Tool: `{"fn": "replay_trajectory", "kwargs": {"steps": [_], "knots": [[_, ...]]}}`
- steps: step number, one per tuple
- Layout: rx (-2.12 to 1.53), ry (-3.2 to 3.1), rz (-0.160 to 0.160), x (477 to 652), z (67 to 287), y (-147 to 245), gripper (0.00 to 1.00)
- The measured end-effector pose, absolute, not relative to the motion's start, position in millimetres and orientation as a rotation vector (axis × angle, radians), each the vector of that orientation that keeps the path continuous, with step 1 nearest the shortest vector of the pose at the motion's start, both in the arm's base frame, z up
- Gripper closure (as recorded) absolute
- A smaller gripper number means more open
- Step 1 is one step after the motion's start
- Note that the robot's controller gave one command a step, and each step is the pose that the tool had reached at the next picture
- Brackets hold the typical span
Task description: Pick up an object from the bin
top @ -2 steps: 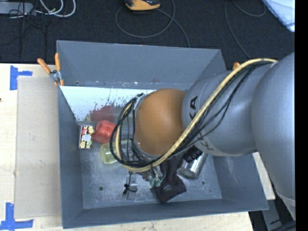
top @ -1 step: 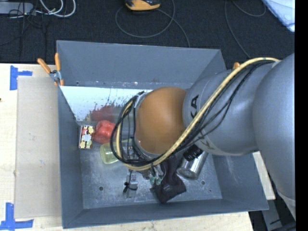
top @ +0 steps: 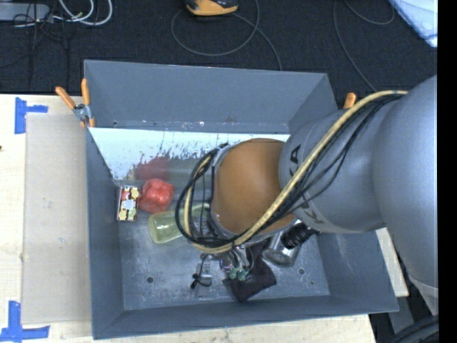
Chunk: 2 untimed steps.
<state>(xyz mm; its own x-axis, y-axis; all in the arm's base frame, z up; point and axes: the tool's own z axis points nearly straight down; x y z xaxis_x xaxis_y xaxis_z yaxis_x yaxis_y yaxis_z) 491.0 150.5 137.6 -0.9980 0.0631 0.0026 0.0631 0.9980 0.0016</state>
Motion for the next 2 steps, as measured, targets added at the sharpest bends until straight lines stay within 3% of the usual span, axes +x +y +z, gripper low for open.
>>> {"fn": "replay_trajectory", "kwargs": {"steps": [2], "knots": [[-0.081,-3.135,-0.001,495.8,104,105,0.00]]}}
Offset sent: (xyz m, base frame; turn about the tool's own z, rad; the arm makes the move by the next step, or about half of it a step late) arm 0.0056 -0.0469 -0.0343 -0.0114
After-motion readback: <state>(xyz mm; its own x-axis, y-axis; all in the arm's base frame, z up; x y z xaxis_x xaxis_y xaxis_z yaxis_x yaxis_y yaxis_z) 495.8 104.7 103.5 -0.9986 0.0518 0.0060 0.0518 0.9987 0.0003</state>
